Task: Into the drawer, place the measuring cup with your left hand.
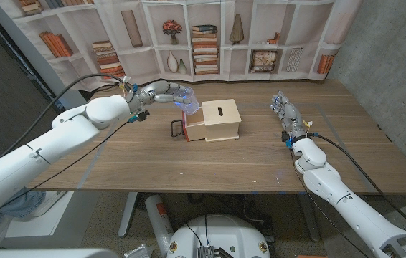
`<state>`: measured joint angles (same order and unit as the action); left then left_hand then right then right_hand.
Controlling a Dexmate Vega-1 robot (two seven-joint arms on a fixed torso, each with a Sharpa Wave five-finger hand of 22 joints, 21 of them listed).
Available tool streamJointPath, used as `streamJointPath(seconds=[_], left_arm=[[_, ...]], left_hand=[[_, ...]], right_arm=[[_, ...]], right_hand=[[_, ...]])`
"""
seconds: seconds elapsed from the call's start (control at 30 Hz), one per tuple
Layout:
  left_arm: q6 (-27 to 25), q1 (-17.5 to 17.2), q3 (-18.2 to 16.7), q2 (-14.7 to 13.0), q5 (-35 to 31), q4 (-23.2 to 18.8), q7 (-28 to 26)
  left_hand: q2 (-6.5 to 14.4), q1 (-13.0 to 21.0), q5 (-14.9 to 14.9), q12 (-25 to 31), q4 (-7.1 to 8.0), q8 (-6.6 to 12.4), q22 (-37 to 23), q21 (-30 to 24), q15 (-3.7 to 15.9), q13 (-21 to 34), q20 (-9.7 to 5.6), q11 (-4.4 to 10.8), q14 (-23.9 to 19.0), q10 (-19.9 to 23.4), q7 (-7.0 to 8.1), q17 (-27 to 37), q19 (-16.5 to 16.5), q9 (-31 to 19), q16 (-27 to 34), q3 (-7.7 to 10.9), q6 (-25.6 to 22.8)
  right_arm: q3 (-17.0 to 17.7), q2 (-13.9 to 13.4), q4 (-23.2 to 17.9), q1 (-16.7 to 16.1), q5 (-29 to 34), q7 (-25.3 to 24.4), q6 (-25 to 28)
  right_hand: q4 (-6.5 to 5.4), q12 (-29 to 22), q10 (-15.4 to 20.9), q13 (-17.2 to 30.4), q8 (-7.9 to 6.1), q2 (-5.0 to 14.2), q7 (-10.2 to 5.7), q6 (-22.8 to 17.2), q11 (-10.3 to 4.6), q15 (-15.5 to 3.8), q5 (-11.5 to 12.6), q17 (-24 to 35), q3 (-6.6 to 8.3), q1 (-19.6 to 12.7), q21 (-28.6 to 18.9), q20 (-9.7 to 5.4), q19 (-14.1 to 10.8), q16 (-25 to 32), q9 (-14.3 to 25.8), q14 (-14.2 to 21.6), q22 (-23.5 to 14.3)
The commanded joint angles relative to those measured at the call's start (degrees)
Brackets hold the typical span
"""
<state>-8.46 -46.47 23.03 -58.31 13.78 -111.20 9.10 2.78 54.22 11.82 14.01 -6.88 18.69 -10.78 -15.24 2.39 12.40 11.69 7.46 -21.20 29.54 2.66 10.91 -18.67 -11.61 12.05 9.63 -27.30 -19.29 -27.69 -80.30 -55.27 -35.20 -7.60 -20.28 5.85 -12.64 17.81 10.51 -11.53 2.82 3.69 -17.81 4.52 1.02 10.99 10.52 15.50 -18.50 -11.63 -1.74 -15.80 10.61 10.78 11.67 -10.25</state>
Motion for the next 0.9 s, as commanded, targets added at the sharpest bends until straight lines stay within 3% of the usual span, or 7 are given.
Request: streamJointPath(seconds=[0.03,0.4,0.9], left_arm=[[-3.7,2.5,2.4,0.2,-2.7,-1.0,0.9],[-7.1,5.2,5.7,0.7,-7.8,-2.4,1.9],[-9.6,6.5,7.9,1.6,-12.1,-3.0,2.4]], left_hand=[[0.6,0.2,0.0,0.5,0.26,0.2,-0.3,0.2,2.63,0.3,0.14,0.13,-0.4,0.5,0.03,0.2,0.4,-0.1,-0.1,0.27,-0.9],[0.6,0.2,0.0,0.4,0.26,0.15,-0.3,0.7,2.68,0.3,0.41,0.14,-0.3,0.8,0.17,0.2,1.2,-0.1,-0.2,0.29,-1.3],[0.5,0.3,0.0,0.2,0.24,0.1,-0.3,0.9,2.68,0.3,0.5,0.35,-0.2,1.0,0.24,0.1,1.4,-0.1,-0.2,0.31,-1.7]], right_arm=[[0.1,-0.1,0.2,0.0,-0.1,0.2,0.0],[0.3,-0.2,-0.1,-0.4,-0.2,0.0,0.0],[0.5,-0.3,-0.1,-0.8,-0.5,0.0,-0.1]], right_hand=[[0.4,0.3,0.2,0.2,0.2,0.43,-0.1,-0.3,-0.2,0.03,0.1,0.1,0.17,0.1,0.0,-0.05,-0.4,0.1,0.2,0.3,-0.3],[0.41,0.3,0.3,0.2,0.21,0.46,-0.15,-0.3,-0.1,0.0,0.1,0.1,0.17,0.1,0.0,-0.09,-0.4,0.1,0.2,0.3,-0.3],[0.45,0.3,0.3,0.2,0.21,0.5,-0.13,-0.3,-0.2,-0.01,0.1,0.1,0.16,0.1,0.0,-0.06,-0.3,0.1,0.2,0.3,-0.3]])
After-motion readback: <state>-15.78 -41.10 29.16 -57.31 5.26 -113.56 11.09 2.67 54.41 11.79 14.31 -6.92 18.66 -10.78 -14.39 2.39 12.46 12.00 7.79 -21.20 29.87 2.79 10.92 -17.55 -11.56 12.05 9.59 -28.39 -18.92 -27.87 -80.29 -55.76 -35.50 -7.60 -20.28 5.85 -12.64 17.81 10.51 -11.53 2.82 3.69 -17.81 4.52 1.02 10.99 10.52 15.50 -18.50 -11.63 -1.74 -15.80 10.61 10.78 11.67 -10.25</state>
